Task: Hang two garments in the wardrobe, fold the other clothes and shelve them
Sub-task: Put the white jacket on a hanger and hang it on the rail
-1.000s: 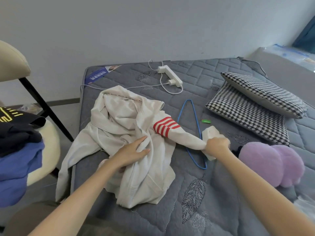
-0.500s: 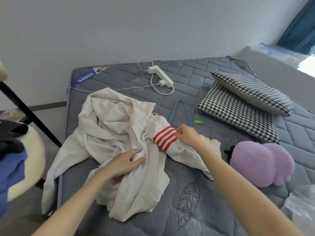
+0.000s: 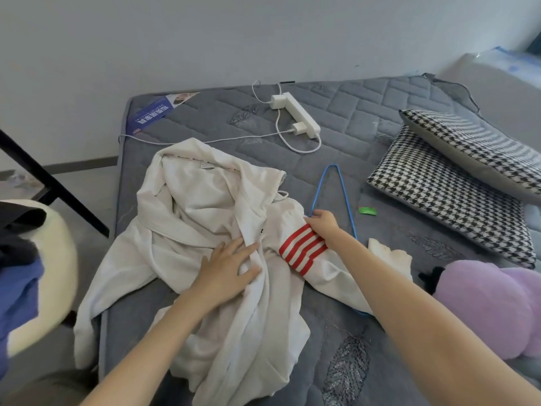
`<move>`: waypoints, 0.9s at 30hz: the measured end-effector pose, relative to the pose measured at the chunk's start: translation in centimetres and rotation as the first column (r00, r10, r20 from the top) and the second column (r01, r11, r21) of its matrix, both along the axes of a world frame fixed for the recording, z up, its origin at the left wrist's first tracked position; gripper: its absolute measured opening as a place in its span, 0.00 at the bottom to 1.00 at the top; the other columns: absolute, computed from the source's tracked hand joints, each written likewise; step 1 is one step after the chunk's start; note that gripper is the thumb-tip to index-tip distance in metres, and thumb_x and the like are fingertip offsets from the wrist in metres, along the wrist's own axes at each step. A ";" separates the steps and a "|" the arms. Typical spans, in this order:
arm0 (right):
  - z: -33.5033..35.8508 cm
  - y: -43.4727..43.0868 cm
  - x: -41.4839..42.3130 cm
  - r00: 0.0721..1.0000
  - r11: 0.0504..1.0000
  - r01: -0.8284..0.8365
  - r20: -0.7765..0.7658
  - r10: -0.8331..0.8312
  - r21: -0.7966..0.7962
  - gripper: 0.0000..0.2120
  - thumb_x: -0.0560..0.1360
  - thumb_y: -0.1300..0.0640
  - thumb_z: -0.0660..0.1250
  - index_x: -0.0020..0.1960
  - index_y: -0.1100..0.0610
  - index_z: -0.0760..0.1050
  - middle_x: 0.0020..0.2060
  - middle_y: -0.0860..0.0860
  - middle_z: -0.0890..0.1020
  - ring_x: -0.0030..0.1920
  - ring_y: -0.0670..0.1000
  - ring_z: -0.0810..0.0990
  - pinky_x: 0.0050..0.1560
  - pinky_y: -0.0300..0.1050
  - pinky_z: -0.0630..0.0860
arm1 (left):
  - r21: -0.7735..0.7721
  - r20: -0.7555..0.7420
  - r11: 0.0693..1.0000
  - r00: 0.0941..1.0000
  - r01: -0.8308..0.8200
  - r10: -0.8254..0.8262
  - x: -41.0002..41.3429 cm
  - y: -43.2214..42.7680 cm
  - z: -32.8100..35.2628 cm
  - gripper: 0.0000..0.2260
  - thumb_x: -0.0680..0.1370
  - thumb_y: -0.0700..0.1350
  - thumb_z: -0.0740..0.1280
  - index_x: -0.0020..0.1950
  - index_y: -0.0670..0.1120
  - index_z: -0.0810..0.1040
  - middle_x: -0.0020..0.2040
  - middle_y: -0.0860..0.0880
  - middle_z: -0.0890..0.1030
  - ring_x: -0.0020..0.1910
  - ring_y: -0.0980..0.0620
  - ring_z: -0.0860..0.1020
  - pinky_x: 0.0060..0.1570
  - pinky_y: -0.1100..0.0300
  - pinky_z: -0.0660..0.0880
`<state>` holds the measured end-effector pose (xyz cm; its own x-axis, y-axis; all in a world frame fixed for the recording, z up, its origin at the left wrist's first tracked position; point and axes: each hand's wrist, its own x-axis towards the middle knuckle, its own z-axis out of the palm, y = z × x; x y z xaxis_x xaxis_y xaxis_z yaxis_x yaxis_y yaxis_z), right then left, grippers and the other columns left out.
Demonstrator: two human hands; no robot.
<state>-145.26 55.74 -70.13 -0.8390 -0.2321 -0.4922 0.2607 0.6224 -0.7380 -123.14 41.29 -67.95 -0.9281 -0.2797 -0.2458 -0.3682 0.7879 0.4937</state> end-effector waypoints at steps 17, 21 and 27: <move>12.0 -1.4 -2.9 0.857 0.920 -0.056 -0.492 -0.154 -0.387 0.15 0.80 0.65 0.51 0.52 0.50 0.72 0.36 0.45 0.78 0.39 0.46 0.76 0.37 0.33 0.71 | 0.006 0.070 1.000 0.997 -0.008 0.008 0.2 -0.2 0.5 0.23 0.80 0.57 0.56 0.75 0.60 0.57 0.76 0.57 0.57 0.73 0.51 0.59 0.69 0.43 0.60; 16.2 -2.4 -2.1 0.837 0.905 -0.181 -0.544 -0.064 -0.385 0.11 0.83 0.61 0.49 0.54 0.53 0.69 0.35 0.47 0.76 0.37 0.48 0.71 0.34 0.33 0.68 | 0.076 -0.023 0.992 0.994 -0.102 0.104 0.0 -0.7 2.6 0.22 0.81 0.54 0.58 0.75 0.58 0.60 0.76 0.56 0.58 0.74 0.52 0.58 0.71 0.49 0.59; 20.5 -4.9 2.3 0.811 0.848 -0.456 -0.517 0.273 -0.269 0.10 0.83 0.61 0.50 0.54 0.56 0.69 0.40 0.50 0.75 0.31 0.44 0.67 0.28 0.34 0.65 | 0.134 -0.198 0.975 0.959 -0.180 0.204 1.2 -3.2 6.9 0.20 0.81 0.50 0.59 0.73 0.55 0.64 0.72 0.54 0.65 0.70 0.52 0.65 0.68 0.53 0.64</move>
<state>-142.99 50.87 -49.63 -0.7546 -0.6492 0.0958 -0.3419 0.2643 -0.9018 -121.92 38.08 -61.06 -0.8937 -0.4391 -0.0926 -0.3861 0.6471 0.6574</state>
